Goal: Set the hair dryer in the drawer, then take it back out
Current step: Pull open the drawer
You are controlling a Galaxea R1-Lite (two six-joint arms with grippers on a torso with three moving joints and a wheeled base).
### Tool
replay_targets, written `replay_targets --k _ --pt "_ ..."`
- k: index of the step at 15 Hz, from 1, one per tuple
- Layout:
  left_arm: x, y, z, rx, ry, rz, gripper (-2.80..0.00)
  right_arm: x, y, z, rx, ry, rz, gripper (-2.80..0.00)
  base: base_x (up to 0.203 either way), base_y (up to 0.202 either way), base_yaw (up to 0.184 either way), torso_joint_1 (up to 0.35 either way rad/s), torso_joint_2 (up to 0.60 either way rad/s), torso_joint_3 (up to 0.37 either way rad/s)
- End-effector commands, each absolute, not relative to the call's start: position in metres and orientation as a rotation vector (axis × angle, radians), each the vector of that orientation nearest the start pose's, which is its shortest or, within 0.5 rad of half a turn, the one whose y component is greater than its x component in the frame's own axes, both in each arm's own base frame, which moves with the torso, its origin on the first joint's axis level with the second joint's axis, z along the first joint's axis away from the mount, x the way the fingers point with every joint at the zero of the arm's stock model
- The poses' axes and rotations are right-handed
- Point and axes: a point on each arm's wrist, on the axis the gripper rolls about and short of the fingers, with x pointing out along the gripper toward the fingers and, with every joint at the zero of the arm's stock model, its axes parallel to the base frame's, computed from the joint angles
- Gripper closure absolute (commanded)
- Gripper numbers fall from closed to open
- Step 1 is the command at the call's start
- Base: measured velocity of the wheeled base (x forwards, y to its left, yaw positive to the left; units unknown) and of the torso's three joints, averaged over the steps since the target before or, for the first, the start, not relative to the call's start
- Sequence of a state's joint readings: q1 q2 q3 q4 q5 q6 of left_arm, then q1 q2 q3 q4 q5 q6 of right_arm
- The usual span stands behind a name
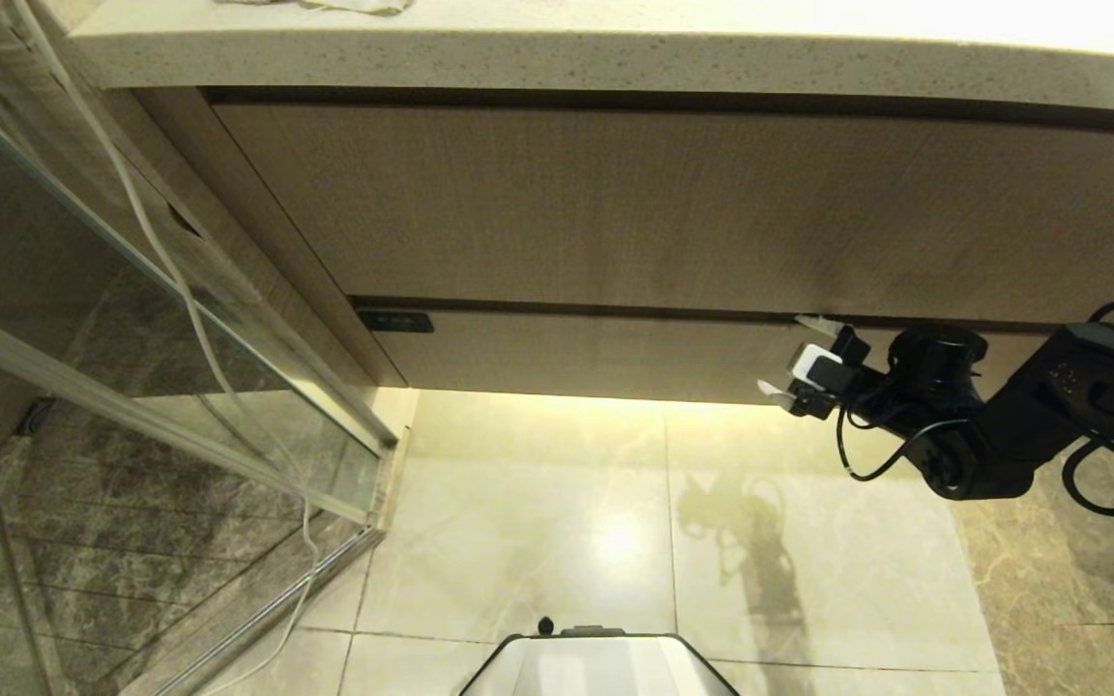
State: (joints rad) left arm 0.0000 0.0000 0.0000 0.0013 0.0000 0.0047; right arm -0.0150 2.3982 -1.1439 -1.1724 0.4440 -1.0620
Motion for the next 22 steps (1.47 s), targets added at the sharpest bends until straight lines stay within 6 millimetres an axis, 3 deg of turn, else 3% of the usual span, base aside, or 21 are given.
replay_targets --k 1,8,22 --pt "-0.023 0.0 0.075 0.005 0.003 0.0 0.0 0.449 0.002 0.043 -1.025 -0.142 0.438 -2.8 0.0 0.0 0.0 0.0 0.0 0.0" --pt "-0.023 0.0 0.075 0.005 0.003 0.0 0.0 0.443 -0.012 0.033 -0.999 0.051 0.517 -2.8 0.0 0.0 0.0 0.0 0.0 0.0" --pt "-0.023 0.0 0.075 0.005 0.003 0.0 0.0 0.429 -0.014 0.04 -0.994 0.104 0.539 -2.8 0.0 0.0 0.0 0.0 0.0 0.0"
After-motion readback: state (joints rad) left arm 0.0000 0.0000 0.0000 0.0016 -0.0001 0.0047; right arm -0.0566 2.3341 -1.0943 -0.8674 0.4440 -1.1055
